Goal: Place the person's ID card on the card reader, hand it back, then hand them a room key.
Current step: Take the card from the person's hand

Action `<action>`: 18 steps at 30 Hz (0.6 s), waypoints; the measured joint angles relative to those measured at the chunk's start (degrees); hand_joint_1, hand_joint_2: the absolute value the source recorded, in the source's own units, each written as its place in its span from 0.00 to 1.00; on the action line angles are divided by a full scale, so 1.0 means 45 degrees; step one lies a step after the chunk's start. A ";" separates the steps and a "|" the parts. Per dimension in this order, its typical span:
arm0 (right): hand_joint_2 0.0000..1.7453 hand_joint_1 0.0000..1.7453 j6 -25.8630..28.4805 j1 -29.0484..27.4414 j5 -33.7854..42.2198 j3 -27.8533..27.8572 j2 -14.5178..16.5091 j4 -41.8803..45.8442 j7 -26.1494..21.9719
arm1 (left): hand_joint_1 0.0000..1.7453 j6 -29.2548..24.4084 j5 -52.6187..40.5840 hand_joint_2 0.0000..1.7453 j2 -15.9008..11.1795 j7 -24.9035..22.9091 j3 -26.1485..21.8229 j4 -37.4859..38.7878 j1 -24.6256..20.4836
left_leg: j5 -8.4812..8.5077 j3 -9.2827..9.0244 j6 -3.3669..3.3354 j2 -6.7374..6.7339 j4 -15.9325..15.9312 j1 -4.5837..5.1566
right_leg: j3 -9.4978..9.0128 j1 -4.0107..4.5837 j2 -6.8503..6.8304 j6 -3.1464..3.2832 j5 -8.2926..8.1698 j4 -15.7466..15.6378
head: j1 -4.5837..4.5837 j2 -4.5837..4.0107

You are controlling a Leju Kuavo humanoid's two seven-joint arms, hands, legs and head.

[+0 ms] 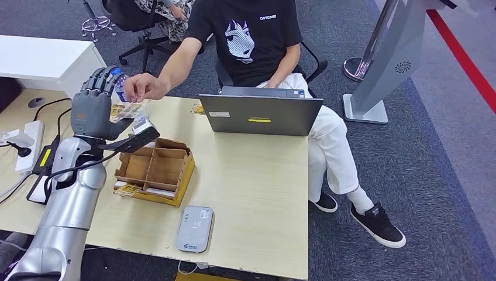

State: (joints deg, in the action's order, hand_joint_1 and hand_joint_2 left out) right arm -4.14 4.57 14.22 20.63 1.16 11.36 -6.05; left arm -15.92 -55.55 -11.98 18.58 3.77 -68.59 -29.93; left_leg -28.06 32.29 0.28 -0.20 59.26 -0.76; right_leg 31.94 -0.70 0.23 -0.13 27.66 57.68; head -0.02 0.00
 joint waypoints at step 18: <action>1.00 0.00 0.0266 -0.0013 -0.0614 0.0094 0.0102 -0.0045 -0.0168 | 1.00 -0.1677 -0.2416 1.00 -0.1530 -0.1091 0.3978 0.1457 -0.1082 | 0.0036 0.0073 0.0011 -0.0006 0.0000 0.0002 | 0.0081 -0.0001 0.0003 0.0025 -0.0027 0.0039 | 0.0002 0.0000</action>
State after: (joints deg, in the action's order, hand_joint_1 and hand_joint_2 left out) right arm -2.94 4.52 11.45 21.05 1.62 11.16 -6.81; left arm -23.47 -66.42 -18.87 13.67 21.67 -62.04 -34.80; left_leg -27.90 32.62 0.33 -0.23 59.26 -0.75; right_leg 32.31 -0.70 0.24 -0.02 27.54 57.86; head -0.01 0.00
